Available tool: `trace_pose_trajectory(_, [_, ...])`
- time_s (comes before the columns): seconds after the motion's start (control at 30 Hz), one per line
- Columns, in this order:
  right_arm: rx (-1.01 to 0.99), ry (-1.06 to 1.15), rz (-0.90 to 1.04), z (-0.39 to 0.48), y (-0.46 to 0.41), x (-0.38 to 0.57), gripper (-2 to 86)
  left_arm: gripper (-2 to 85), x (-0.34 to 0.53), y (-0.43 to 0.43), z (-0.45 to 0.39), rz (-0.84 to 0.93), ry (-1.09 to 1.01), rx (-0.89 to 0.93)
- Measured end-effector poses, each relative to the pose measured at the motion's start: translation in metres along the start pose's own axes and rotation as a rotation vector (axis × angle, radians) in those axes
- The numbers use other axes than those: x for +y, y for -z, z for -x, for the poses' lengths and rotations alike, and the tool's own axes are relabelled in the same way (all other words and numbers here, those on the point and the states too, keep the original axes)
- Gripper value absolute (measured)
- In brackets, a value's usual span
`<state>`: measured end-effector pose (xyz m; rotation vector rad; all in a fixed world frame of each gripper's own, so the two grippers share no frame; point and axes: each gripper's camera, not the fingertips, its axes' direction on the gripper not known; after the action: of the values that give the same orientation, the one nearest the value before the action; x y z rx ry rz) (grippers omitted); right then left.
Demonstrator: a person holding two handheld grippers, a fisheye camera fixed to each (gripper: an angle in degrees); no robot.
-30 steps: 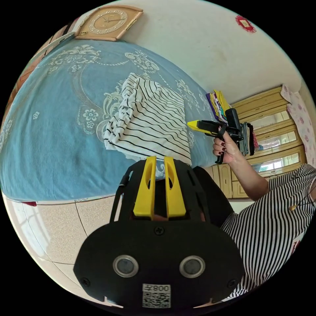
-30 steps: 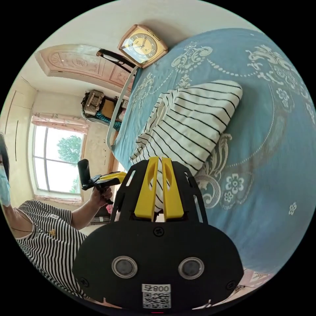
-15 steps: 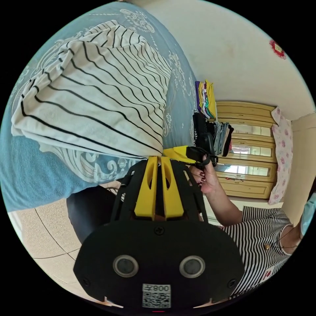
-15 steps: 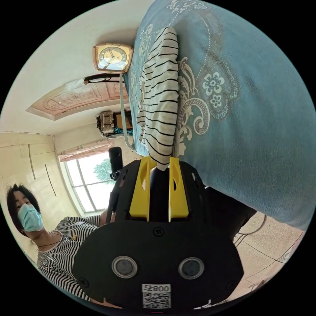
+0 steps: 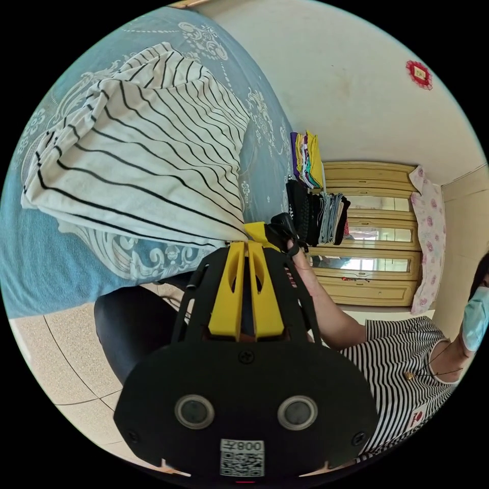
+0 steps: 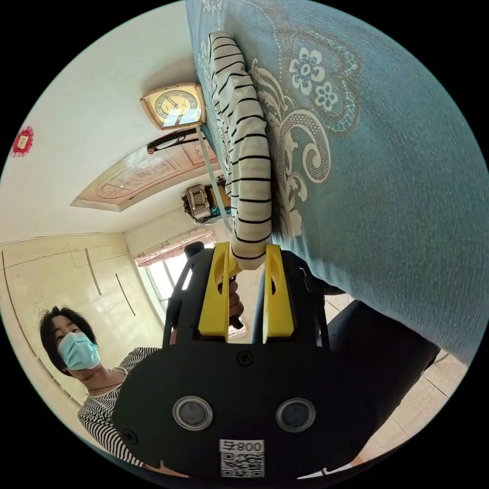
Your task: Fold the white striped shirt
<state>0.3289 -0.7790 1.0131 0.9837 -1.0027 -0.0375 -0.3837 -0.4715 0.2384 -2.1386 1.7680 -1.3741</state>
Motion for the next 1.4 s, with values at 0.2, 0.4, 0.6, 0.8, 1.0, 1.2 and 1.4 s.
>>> trace_pose_trajectory(0.2, [0.011,0.019,0.003,0.008,0.001,0.003,4.9,1.2,0.007,0.015,0.015,-0.017,0.013,0.023])
trace_pose_trajectory(0.4, [0.07,0.061,-0.003,0.029,0.009,0.011,3.3,3.8,0.031,0.056,0.048,-0.144,0.085,0.039])
trace_pose_trajectory(0.6, [0.066,0.117,0.001,0.056,0.014,0.022,3.0,9.4,0.045,0.083,0.104,-0.322,0.242,0.233])
trace_pose_trajectory(0.8, [0.073,0.167,0.003,0.083,0.022,0.035,2.9,11.8,0.054,0.087,0.143,-0.489,0.349,0.425])
trace_pose_trajectory(1.0, [0.057,0.178,-0.011,0.096,0.032,0.051,2.7,10.1,0.059,0.089,0.167,-0.574,0.432,0.435])
trace_pose_trajectory(1.2, [0.074,0.182,-0.019,0.104,0.045,0.072,2.7,5.0,0.057,0.085,0.172,-0.564,0.434,0.364])
trace_pose_trajectory(1.4, [0.042,0.178,-0.052,0.107,0.066,0.101,2.6,3.5,0.07,0.073,0.16,-0.585,0.389,0.391])
